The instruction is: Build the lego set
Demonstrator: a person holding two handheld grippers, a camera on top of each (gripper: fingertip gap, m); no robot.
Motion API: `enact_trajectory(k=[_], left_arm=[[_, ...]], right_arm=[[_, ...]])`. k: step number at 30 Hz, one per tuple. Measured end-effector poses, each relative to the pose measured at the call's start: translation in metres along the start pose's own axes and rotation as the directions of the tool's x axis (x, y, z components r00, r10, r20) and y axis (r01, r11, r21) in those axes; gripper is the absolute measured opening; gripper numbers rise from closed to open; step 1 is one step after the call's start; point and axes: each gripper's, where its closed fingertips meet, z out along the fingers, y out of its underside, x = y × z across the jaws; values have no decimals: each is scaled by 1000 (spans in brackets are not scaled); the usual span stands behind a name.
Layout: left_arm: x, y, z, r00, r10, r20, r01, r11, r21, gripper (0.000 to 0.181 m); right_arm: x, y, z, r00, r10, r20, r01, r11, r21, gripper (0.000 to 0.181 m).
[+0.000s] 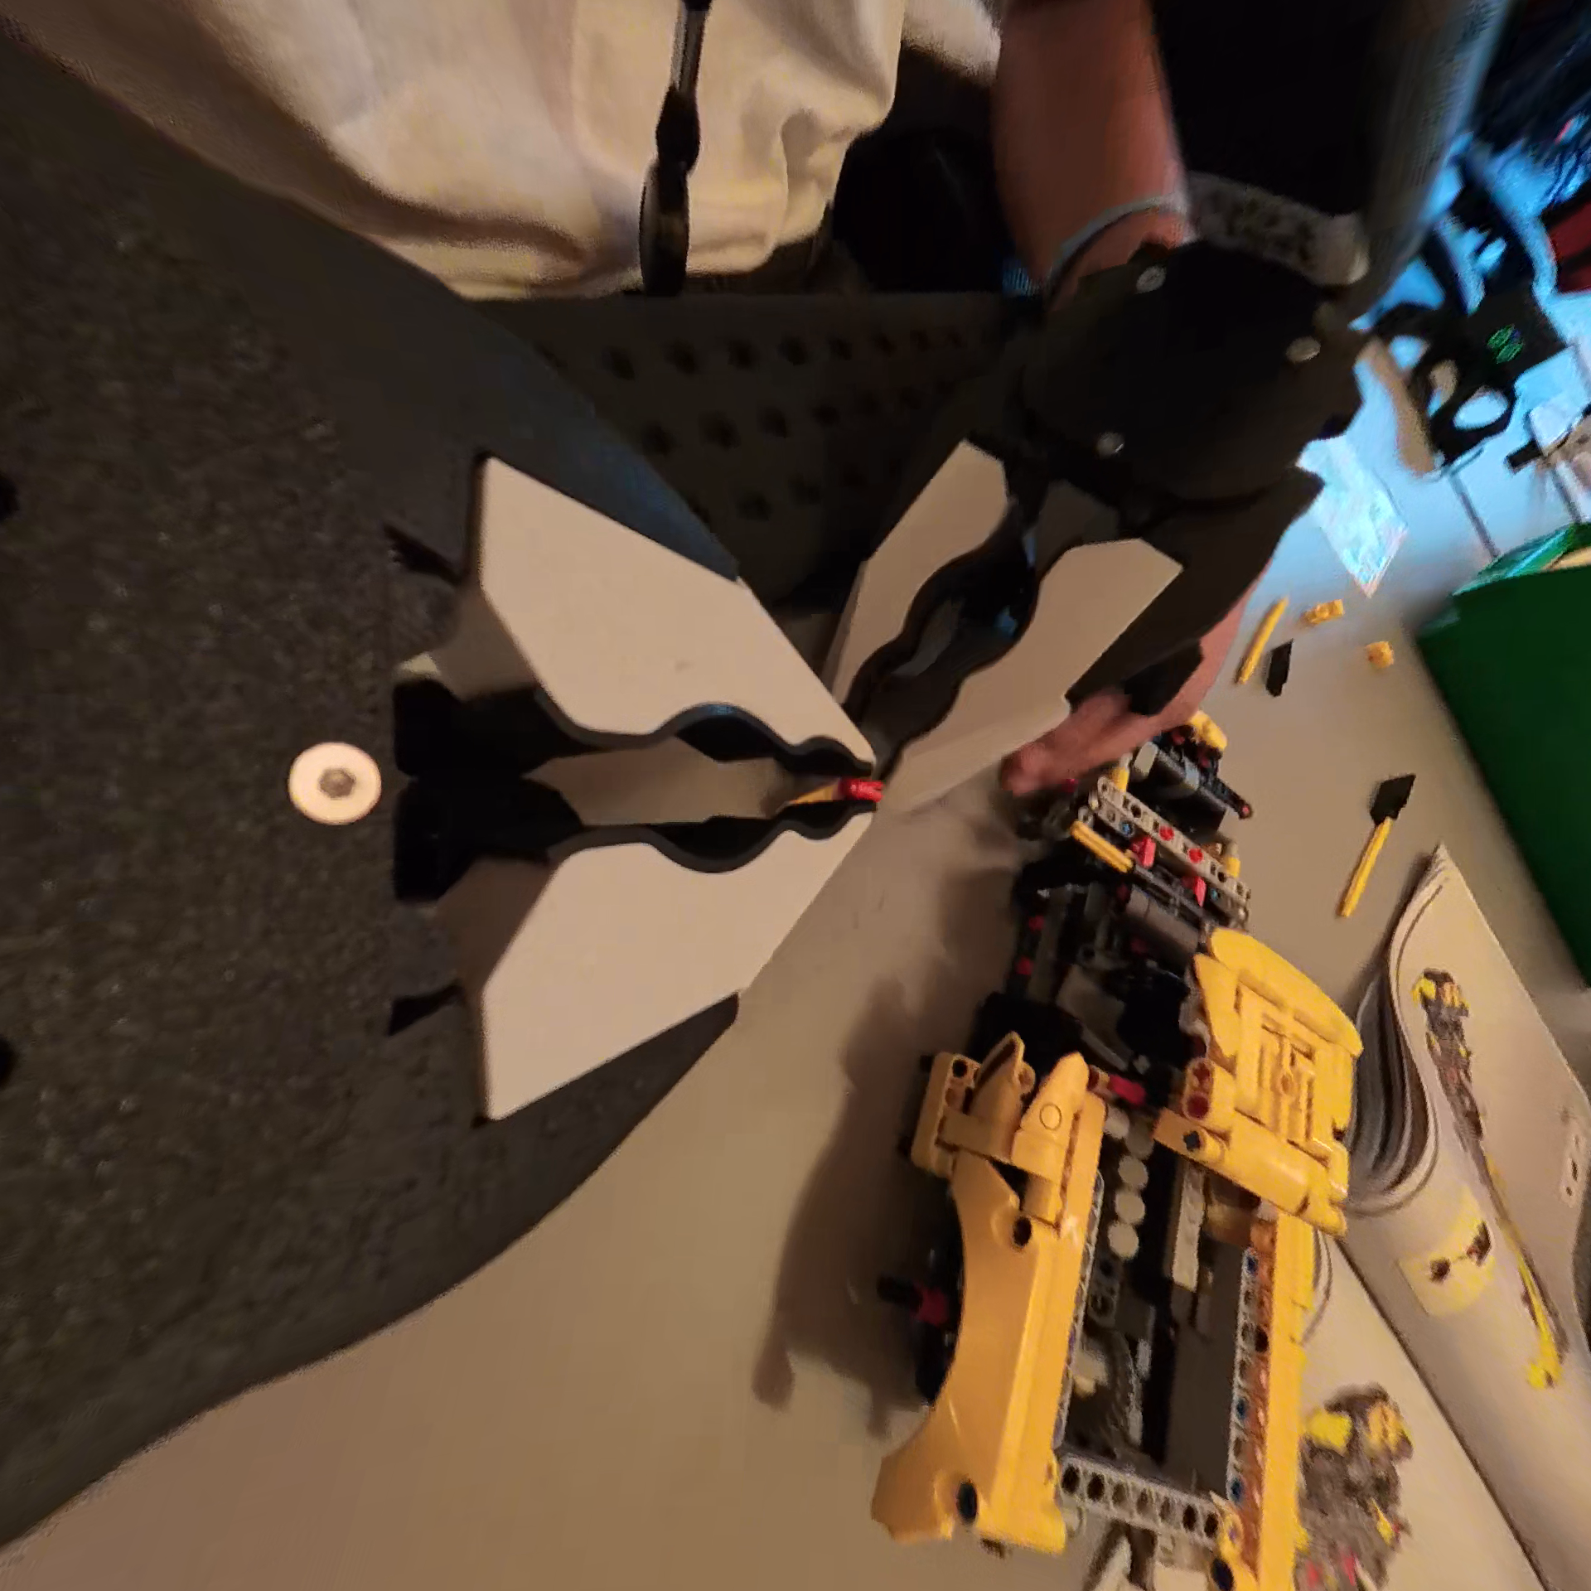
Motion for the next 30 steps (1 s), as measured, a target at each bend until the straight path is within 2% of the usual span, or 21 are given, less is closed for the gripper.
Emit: enact_trajectory(k=[4,7,13,17,20,26,30], left_arm=[[-12,-13,-7,966,177,186,-185,982,27,28],[-15,-32,-16,930,238,279,-269,960,80,20],[-13,-38,-19,880,335,336,-373,926,55,5],[-14,-38,-18,860,374,347,-407,913,22,3],[-17,-36,-16,875,345,339,-367,930,0,3],[-27,-42,-19,943,140,303,-171,982,77,2],[-27,-41,-20,949,123,291,-153,985,84,2]], right_arm=[[-11,0,0,986,84,145,-84,996,-3,4],[-16,2,1,976,104,192,-101,995,-23,4],[-18,-2,-1,970,116,215,-118,993,-3,4],[-17,-2,-1,971,117,210,-120,993,0,4],[-13,-3,0,979,107,173,-111,994,12,4],[-6,-16,-8,988,87,127,-101,989,110,4],[-6,-18,-8,991,68,115,-82,989,123,3]])
